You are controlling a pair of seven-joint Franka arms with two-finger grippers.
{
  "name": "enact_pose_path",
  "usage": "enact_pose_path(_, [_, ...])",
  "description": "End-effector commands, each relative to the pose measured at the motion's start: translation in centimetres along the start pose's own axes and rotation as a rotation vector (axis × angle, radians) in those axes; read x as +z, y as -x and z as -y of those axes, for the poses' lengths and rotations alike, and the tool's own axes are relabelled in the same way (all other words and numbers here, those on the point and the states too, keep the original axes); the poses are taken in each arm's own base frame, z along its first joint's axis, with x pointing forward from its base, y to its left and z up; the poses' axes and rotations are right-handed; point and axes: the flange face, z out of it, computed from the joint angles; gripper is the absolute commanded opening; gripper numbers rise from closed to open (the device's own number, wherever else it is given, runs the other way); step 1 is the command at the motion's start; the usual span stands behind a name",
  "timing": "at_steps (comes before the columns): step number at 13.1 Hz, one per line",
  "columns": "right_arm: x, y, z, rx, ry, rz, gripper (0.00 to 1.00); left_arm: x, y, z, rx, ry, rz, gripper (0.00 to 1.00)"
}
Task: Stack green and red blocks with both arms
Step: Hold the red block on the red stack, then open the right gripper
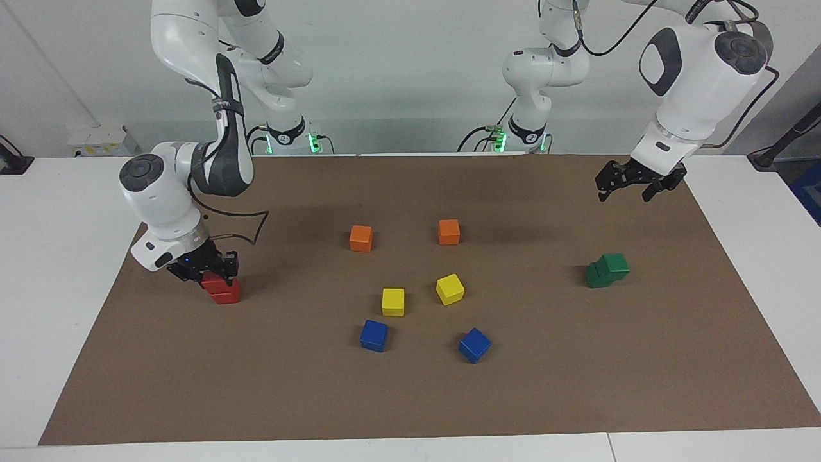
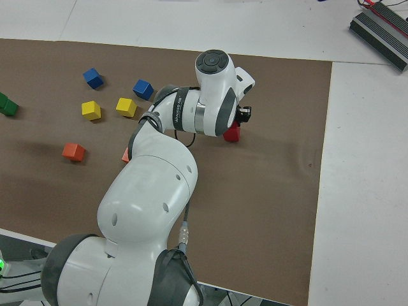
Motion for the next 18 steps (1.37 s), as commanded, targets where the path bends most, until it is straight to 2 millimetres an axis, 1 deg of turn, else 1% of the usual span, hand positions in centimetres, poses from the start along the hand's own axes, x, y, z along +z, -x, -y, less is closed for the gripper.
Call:
enact_pose_path(1, [0.3, 0.1, -0.2, -0.019, -0.001, -0.01, 0.0, -0.5, 0.8, 0.7, -0.027, 0.016, 0.003, 1.0])
enact_pose_path(3, [0.3, 0.1, -0.4, -0.014, -0.001, -0.01, 0.0, -0.8, 0.9, 1.0, -0.032, 0.014, 0.003, 1.0])
enact_pose_path(5, [0.3, 0.2, -0.5, -0.01, -0.002, -0.01, 0.0, -1.3, 0.9, 0.8, -0.03, 0.014, -0.002, 1.0])
enact_pose_path(7, [0.3, 0.2, -0.5, -0.007, -0.002, -0.01, 0.12, -1.6, 0.8, 0.7, -0.027, 0.013, -0.009, 1.0])
enact_pose_path(8, [0.3, 0.2, -0.6, -0.004, -0.002, -0.01, 0.16, -2.9, 0.5, 0.3, -0.02, 0.011, -0.032, 1.0])
enact_pose_path(11, [0.2, 0.1, -0.4, -0.006, -0.002, -0.013, 0.16, -5.2, 1.0, 0.2, -0.016, 0.011, -0.031, 1.0])
enact_pose_path(12, [0.2, 0.1, -0.5, -0.004, -0.001, -0.013, 0.16, -5.3, 1.2, 0.2, -0.016, 0.012, -0.023, 1.0])
enact_pose_path(15, [0.2, 0.0, -0.2, -0.007, -0.002, -0.013, 0.16, -4.8, 1.4, 0.2, -0.015, 0.012, -0.025, 1.0])
enact_pose_path(17, [0.2, 0.0, -0.1, -0.01, -0.002, -0.013, 0.17, -5.0, 1.5, 0.3, -0.018, 0.012, -0.028, 1.0])
enact_pose_path(18, [0.2, 0.0, -0.1, -0.01, -0.002, -0.013, 0.32, -5.0, 1.5, 0.3, -0.016, 0.012, -0.028, 1.0])
